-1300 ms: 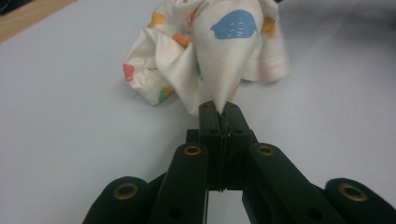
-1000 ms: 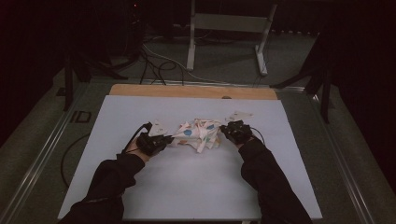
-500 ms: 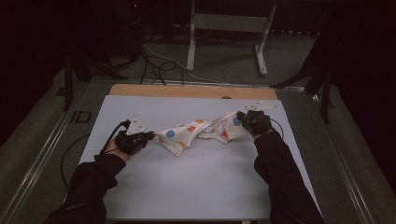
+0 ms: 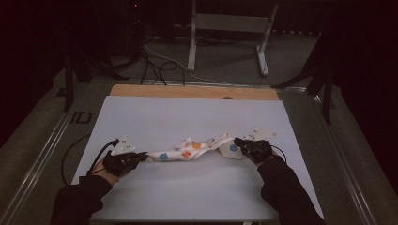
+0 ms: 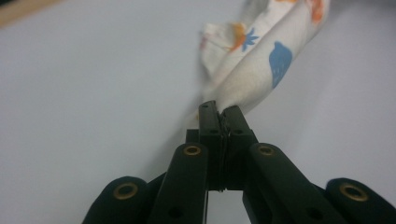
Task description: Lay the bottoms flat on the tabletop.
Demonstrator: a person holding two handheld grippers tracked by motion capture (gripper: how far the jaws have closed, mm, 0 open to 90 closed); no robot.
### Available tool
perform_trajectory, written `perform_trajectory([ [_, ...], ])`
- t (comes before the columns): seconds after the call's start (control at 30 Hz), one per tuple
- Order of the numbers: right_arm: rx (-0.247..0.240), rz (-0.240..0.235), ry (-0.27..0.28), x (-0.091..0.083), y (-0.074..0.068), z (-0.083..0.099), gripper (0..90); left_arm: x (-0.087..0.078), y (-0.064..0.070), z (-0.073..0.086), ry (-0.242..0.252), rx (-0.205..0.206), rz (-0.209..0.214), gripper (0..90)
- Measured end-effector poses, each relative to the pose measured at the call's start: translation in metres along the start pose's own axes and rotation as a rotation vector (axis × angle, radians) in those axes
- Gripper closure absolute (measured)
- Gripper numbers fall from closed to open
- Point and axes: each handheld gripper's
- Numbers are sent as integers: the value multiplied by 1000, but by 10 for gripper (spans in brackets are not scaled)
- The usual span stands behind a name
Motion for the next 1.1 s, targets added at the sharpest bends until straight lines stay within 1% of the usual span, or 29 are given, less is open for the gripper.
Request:
perform_trajectory([
  [0.03,-1,-19,-15,-4,-5,7,891,1,5,5,-14,4,23,892],
  [0.1,-8,-28,-18,-6,-7,10,891,1,5,5,-14,4,23,892],
  [0.13,-26,-48,-17,-12,-11,14,887,3,12,10,-25,11,57,891],
  [0.17,-27,-56,-19,-15,-13,16,887,3,12,10,-25,11,57,890],
  [0.23,-53,-64,-21,-21,-17,19,887,2,18,14,-26,18,75,890],
  [0.27,-53,-64,-21,-21,-17,19,887,2,18,14,-26,18,75,890],
  [0.3,-70,-77,-20,-23,-19,21,887,1,19,14,-25,19,81,890],
  [0.33,-74,-83,-24,-26,-20,23,887,1,21,15,-28,16,92,886],
  [0.37,-70,-108,-32,-28,-23,28,880,2,24,16,-43,32,110,885],
  [0.4,-71,-115,-39,-30,-24,30,868,2,26,16,-47,38,117,878],
  [0.43,-68,-118,-46,-31,-25,32,831,2,28,17,-42,42,119,846],
  [0.47,-74,-123,-53,-32,-25,33,792,2,29,17,-34,49,120,788],
  [0.5,-71,-121,-56,-34,-25,33,762,2,29,17,-22,44,134,730],
  [0.53,-71,-121,-56,-34,-25,33,762,2,29,17,-22,44,134,664],
  [0.57,-60,-128,-43,-38,-23,33,650,2,31,16,-26,36,126,575],
  [0.6,-58,-134,-39,-39,-22,33,624,3,32,15,-28,27,126,527],
  [0.67,-57,-128,-36,-41,-20,32,599,3,32,14,-25,29,131,411],
  [0.7,-47,-120,-38,-42,-18,31,568,4,32,13,-21,26,132,411],
  [0.73,-27,-111,-28,-42,-15,29,540,5,32,10,-18,20,134,335],
  [0.77,-20,-107,-27,-42,-13,28,533,5,32,10,-18,20,134,307],
  [0.8,-21,-100,-23,-41,-11,27,524,6,30,5,-16,12,134,278],
  [0.83,-18,-94,-20,-41,-10,26,522,7,29,2,-18,3,122,265],
  [0.87,-21,-88,-19,-40,-8,24,517,7,27,-1,-13,-10,126,265],
  [0.93,-13,-80,-17,-39,-6,23,520,8,25,-3,-4,-16,130,251],
  [0.97,3,-60,-6,-37,-2,19,531,11,21,-10,-2,-13,130,238],
  [1.0,7,-43,-8,-35,0,17,535,13,19,-14,0,-9,120,238],
  [1.03,7,-43,-8,-35,0,17,535,13,19,-14,0,-9,120,238],
  [1.07,8,-26,-11,-33,2,15,540,15,17,-17,0,-10,119,238],
  [1.1,32,-12,-12,-26,7,12,545,19,12,-26,2,-13,114,238],
])
Point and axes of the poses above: each handheld gripper's, and its own axes: x roughly forward along the jaws, z roughly out of its underside, y roughly to its right, and after that the axes turned 12 degrees about z, right-handed
